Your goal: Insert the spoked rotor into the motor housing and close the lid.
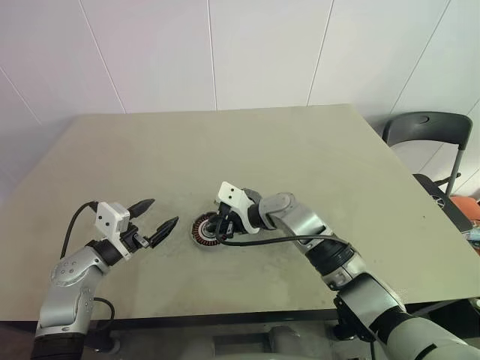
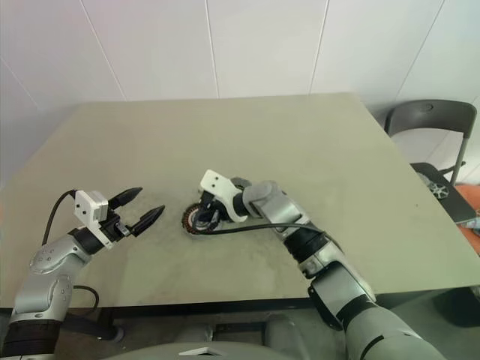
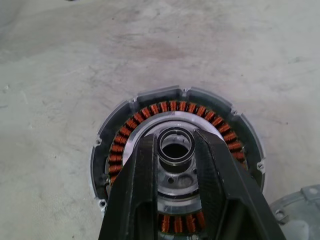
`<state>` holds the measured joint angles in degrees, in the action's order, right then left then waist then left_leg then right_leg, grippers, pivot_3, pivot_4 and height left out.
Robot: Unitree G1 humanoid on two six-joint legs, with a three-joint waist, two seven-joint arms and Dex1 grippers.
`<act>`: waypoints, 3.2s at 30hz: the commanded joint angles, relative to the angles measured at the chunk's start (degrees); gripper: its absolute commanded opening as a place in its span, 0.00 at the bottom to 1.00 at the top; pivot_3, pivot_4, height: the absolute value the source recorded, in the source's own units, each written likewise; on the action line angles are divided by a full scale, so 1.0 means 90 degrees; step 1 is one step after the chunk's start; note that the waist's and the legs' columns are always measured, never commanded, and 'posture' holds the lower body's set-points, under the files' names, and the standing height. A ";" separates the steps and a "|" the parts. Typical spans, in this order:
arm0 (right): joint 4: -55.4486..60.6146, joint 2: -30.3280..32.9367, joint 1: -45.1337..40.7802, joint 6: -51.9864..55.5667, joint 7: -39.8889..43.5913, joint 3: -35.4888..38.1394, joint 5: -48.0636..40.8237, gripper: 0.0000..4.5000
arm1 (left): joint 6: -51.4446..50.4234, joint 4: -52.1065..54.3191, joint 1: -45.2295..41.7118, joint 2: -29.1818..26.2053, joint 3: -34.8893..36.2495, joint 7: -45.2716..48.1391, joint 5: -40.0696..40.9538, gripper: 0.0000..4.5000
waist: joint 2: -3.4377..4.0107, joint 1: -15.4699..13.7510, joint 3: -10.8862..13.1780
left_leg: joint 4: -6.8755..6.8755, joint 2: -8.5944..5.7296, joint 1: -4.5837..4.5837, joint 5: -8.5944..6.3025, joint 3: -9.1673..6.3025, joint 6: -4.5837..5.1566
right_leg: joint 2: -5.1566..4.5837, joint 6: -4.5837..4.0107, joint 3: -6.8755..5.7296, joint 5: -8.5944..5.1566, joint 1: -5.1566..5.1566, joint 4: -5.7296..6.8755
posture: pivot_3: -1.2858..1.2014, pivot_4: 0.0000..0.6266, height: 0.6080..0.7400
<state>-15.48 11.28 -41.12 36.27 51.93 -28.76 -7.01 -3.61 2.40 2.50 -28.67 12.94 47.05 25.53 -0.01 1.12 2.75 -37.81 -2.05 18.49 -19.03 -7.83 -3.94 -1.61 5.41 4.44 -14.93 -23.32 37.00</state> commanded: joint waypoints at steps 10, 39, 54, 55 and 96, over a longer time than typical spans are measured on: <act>0.0093 -0.0076 -0.0050 -0.0068 0.0022 0.0164 0.0002 0.15 | -0.0006 0.0211 -0.0046 -0.0055 0.0114 -0.0062 0.0077 1.00 | 0.0000 0.0002 0.0000 | 0.0000 0.0000 0.0000 0.0000 0.0000 0.0000 | 0.0000 0.0000 0.0000 0.0000 0.0000 0.0000 | 0.52 0.00 1.00; 0.0012 -0.0306 0.0009 0.0106 -0.0136 0.0557 -0.0217 0.76 | 0.0033 0.0110 -0.0043 -0.0017 0.0036 -0.0085 0.0050 1.00 | 0.0001 0.0002 0.0001 | 0.0001 0.0000 0.0000 0.0000 0.0000 0.0000 | 0.0000 0.0000 0.0000 0.0000 -0.0001 -0.0001 | 0.52 0.00 1.00; -0.0164 -0.0624 0.0142 -0.0183 -0.0363 0.0240 0.0184 0.01 | 0.0040 0.0070 -0.0052 0.0025 -0.0003 -0.0122 0.0022 1.00 | 0.0003 0.0007 0.0002 | 0.0013 0.0000 0.0000 0.0000 0.0000 0.0000 | 0.0001 0.0000 0.0000 -0.0001 -0.0006 -0.0003 | 0.52 0.00 1.00; -0.0139 -0.0617 0.0153 -0.0172 -0.0331 0.0219 0.0185 0.01 | 0.0040 0.0075 -0.0044 0.0026 -0.0001 -0.0125 0.0021 1.00 | 0.0003 0.0007 0.0002 | 0.0013 0.0001 0.0000 0.0000 0.0000 0.0000 | 0.0001 0.0000 0.0000 -0.0001 -0.0006 -0.0003 | 0.52 0.00 1.00; 0.0203 -0.0327 0.0140 -0.0217 0.0132 0.0209 0.0176 0.01 | -0.0007 0.0026 -0.0120 0.0110 -0.0110 -0.0121 -0.0016 1.00 | 0.0002 0.0001 0.0002 | 0.0073 0.0003 0.0003 0.0001 -0.0002 -0.0002 | -0.0003 0.0000 0.0000 0.0000 -0.0013 -0.0055 | 0.52 0.00 1.00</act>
<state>-16.30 8.18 -39.21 35.64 52.43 -26.53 -5.72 -4.17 2.04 2.20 -27.44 11.55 46.00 25.45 0.01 1.13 2.77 -37.16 -2.02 18.52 -19.02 -7.85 -3.96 -1.64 5.41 4.44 -14.93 -23.44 36.50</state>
